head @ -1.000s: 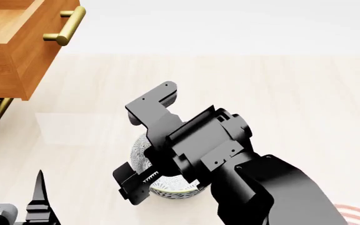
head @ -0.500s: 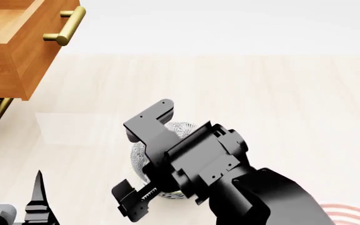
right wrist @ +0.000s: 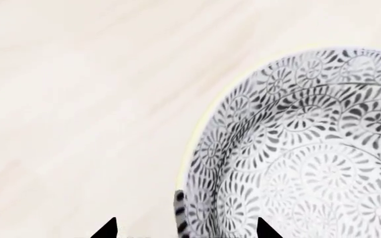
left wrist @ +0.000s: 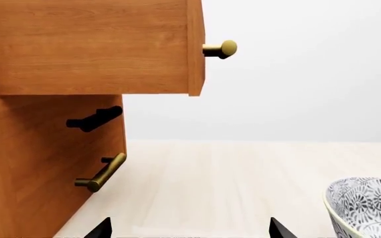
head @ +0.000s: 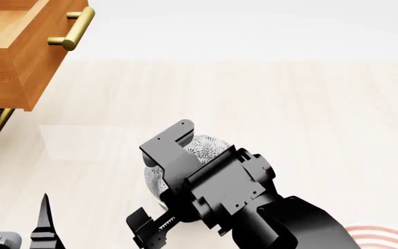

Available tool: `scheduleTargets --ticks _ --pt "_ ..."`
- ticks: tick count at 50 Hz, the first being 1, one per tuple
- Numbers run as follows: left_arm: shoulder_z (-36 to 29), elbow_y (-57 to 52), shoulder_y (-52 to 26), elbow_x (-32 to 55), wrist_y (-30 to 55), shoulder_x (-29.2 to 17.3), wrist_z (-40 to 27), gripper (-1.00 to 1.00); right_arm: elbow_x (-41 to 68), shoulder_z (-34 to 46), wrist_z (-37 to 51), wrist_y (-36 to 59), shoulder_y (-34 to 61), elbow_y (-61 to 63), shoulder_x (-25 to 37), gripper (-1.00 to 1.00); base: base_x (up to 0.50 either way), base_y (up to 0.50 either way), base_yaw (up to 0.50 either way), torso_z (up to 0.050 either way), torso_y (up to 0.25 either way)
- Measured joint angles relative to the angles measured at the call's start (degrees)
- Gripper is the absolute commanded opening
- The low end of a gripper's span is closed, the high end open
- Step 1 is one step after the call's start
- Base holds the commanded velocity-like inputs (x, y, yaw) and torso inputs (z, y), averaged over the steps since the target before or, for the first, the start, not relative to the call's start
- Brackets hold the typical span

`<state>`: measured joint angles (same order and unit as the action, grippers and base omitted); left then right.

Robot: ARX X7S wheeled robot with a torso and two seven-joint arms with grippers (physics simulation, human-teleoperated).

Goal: Put the bowl on the plate.

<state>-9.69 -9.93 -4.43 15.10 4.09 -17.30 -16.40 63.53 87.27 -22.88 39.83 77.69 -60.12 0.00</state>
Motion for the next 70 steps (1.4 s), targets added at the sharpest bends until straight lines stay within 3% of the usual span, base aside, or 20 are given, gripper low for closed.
scheduleTargets --ticks 18,19,58,70 --pt "-0.31 -0.57 0.2 0.07 0.01 -0.33 -0.5 1.0 -1.38 -0.16 -0.07 -0.94 -0.54 -0.45 0.0 1.0 0.0 0.0 0.0 0.0 0.0" --pt "-0.34 -0.53 0.21 0.04 -0.06 -0.34 -0.51 1.0 -1.39 -0.17 -0.05 -0.99 -0.54 -0.48 0.0 -1.0 0.0 0.0 0.0 0.0 0.0" --pt "-0.92 -1.33 0.91 0.3 -0.67 -0.93 -1.25 1.0 -4.87 -0.99 -0.84 0.21 3.59 -1.85 0.0 -1.0 0.0 0.0 0.0 0.0 0.0" --pt "-0.73 -5.3 0.5 1.54 3.38 -1.83 -2.43 1.0 -6.92 -0.82 -1.4 1.59 8.07 -3.77 0.04 -1.0 0.0 0.0 0.0 0.0 0.0"
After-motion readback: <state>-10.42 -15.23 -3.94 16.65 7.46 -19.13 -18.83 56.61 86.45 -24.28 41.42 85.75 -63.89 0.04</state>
